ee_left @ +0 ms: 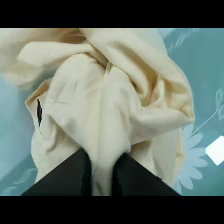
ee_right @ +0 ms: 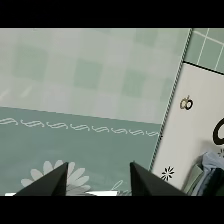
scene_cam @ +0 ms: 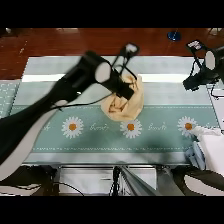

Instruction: Fold the shirts.

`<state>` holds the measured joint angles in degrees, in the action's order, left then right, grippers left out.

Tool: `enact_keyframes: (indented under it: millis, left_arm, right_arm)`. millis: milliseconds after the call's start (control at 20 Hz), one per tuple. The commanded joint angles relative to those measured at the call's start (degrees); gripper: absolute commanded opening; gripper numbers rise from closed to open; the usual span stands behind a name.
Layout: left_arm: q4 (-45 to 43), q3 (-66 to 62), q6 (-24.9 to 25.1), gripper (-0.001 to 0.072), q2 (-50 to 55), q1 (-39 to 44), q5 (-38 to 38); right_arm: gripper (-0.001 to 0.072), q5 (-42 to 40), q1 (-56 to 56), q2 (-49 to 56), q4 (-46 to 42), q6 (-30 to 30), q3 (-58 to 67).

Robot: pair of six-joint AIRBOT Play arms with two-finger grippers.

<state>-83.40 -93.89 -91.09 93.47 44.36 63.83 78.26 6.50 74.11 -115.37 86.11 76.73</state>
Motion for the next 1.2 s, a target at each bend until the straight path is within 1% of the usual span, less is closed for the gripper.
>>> enact_keyframes:
  millis: [0, 200, 250, 300, 350, 400, 450, 600, 700, 750, 800, 850, 1000, 1100, 1150]
  left_arm:
    - [1.33, 1.36, -0.07, 0.0035, 8.37, 2.75, 0.31]
    - [2.38, 1.18, -0.02, 0.0042, 10.54, 2.27, -0.02]
    - [2.36, 0.24, -0.02, 0.014, 10.27, 1.7, 0.04]
    - [2.34, -1.99, 0.02, 0.014, 9.66, 0.7, 1.11]
    - [2.16, -4.92, 0.7, 0.0216, 8.83, -0.55, 2.25]
    - [0.94, -8.61, 0.76, 0.0513, 7.52, -2.21, 2.97]
    - [-1.14, -12.09, 0.79, 0.0616, 6.08, -3.98, 3.65]
    - [-9.6, -20.61, 0.87, 0.0616, 1.27, -11.39, 8.22]
    - [-9.99, -21.24, 2.08, 0.0614, -0.98, -17.99, 13.03]
    - [-9.07, -21.22, 3.23, 0.0599, -1.14, -21.09, 16.55]
    - [-6.49, -20.35, 5.46, 0.0594, -1.07, -24.35, 19.56]
    - [-2.21, -18.45, 6.78, 0.0594, -1.07, -27.39, 20.74]
    - [13.53, -10.88, 8.2, 0.0594, -0.22, -34.05, 20.59]
    - [20.7, -5.46, 11.39, 0.0595, 1.05, -35.93, 20.63]
    - [21.84, -3.1, 12.7, 0.0596, 1.88, -36.13, 20.61]
  right_arm:
    - [0.0469, -1.31, -0.02, -0.04, 0.9, 0.02, -0.02]
    - [0.0469, -2.91, -0.02, -0.04, 1.16, 0.04, -0.02]
    - [0.0469, -3.13, -0.02, -0.04, 1.46, 0.04, -0.02]
    - [0.0469, -3.32, -0.02, -0.04, 1.97, 0.04, -0.02]
    - [0.0469, -3.32, -0.02, -0.04, 2.45, 0.04, -0.02]
    - [0.0469, -3.3, -0.02, -0.04, 2.69, 0.04, -0.02]
    - [0.0469, -3.21, -0.02, -0.04, 2.8, 0.04, -0.02]
    - [0.0469, -3.21, -0.02, -0.04, 2.86, 0.04, -0.02]
    - [0.0469, -3.3, -0.02, -0.04, 3.04, 0.04, -0.02]
    - [0.0469, -3.34, -0.02, -0.04, 3.23, 0.04, -0.02]
    - [0.0469, -3.41, -0.02, 0.0, 3.61, 0.02, -0.02]
    - [0.0469, -3.52, -0.04, 0.02, 4.09, 0.02, -0.04]
    - [0.0469, -3.56, -0.04, 0.7, 4.9, -0.02, -0.07]
    - [0.0469, -3.43, -0.04, 1.2, 4.92, -0.26, -0.07]
    - [0.0469, -3.43, -0.04, 1.53, 4.92, -0.26, -0.09]
